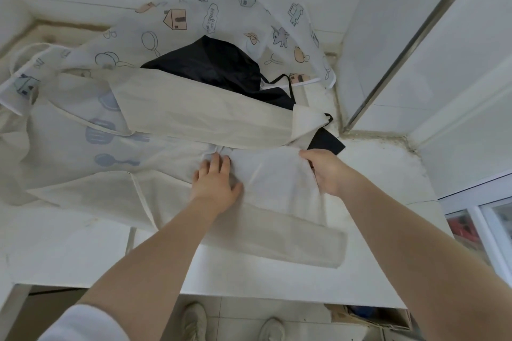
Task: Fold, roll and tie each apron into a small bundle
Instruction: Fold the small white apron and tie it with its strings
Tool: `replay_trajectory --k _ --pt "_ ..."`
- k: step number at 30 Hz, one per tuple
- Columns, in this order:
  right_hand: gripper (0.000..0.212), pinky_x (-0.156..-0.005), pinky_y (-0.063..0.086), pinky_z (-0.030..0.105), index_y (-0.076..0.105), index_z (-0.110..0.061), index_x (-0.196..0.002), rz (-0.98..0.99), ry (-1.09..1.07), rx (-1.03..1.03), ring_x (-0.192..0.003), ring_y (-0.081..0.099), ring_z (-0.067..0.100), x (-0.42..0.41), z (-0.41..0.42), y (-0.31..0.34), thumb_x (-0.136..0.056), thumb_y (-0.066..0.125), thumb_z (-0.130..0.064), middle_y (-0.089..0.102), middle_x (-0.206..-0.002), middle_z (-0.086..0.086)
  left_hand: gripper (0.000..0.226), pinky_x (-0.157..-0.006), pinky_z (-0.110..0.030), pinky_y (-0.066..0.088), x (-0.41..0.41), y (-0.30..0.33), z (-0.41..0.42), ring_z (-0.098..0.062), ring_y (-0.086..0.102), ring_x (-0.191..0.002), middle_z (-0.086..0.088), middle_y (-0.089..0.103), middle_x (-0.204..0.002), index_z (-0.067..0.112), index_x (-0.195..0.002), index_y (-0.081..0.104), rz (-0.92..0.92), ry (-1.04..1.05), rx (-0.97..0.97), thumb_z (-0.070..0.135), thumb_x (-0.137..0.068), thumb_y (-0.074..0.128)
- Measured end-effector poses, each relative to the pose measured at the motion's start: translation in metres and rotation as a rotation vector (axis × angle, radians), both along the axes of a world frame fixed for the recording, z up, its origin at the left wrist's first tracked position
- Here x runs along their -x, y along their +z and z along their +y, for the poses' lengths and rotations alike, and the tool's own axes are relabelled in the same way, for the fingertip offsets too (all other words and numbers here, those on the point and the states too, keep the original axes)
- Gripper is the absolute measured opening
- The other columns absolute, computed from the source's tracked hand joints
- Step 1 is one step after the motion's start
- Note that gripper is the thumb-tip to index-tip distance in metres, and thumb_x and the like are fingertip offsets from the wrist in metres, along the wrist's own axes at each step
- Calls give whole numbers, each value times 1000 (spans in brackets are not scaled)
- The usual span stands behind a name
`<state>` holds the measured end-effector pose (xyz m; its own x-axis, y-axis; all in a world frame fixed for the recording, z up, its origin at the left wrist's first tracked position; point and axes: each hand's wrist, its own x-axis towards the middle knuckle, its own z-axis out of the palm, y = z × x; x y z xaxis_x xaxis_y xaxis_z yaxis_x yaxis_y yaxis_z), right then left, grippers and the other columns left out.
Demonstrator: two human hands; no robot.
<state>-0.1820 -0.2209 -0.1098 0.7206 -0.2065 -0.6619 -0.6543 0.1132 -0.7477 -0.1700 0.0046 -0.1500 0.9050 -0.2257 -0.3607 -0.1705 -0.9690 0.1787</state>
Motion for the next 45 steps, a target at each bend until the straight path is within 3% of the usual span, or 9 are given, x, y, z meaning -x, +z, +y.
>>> replay_trajectory --k 3,11,20,23,25,29,34,40,45 --pt "18 -55 42 24 46 -16 -78 -98 27 221 -64 51 18 0 -7 -5 -90 52 -4 51 -73 5 71 -114 -40 18 -4 4 2 -30 9 -143 -3 4 -158 20 -150 7 14 -17 4 52 -94 36" --pt "32 -87 42 38 48 -4 -121 42 279 1093 -112 48 37 7 12 -1 -90 47 -8 43 -125 18 40 -107 -22 21 -16 15 36 -26 38 -132 -13 41 -145 8 -139 41 64 -63 347 9 -98 39" --pt "20 -92 41 34 63 -13 -103 -306 605 1131 -109 50 29 11 100 4 -89 50 -11 52 -117 9 44 -107 -40 30 -33 20 107 -26 40 -126 -3 40 -137 21 -131 47 -10 -130 -91 5 -91 37" --pt "24 -94 43 36 63 -12 -109 -220 963 960 -109 55 30 10 132 -1 -92 54 -26 56 -118 12 30 -112 -55 9 -38 20 125 -24 33 -128 -1 40 -131 25 -118 56 -2 -142 -226 17 -94 41" --pt "35 -97 42 37 61 -12 -115 -119 1054 995 -113 52 32 7 145 -4 -93 52 -37 48 -126 13 25 -110 -49 21 -43 16 137 -27 40 -123 -4 40 -129 21 -114 58 16 -131 -194 22 -94 44" --pt "54 -101 39 42 54 -15 -128 -16 1088 1146 -118 48 32 1 162 -6 -87 56 -50 42 -130 11 25 -91 -35 40 -56 17 158 -34 52 -110 -20 53 -117 0 -108 59 22 -32 84 15 -95 44" --pt "33 -112 15 48 57 -19 -122 82 948 1241 -125 46 22 -6 163 -7 -97 42 -35 50 -131 4 21 -92 -37 41 -57 14 173 -35 53 -107 -20 52 -114 2 -106 59 19 -37 134 14 -93 48" --pt "33 -107 22 42 55 -21 -123 267 797 1445 -122 48 24 -4 175 -11 -91 51 -29 57 -126 1 17 -93 -37 40 -62 9 181 -30 50 -111 -12 51 -115 10 -106 58 -30 -112 89 16 -95 46" --pt "34 -100 33 37 46 -11 -125 33 716 1432 -121 43 28 -10 176 -4 -92 47 -18 46 -127 10 22 -85 -35 43 -70 14 179 -30 56 -109 -10 61 -114 11 -110 56 -121 80 165 23 -92 54"
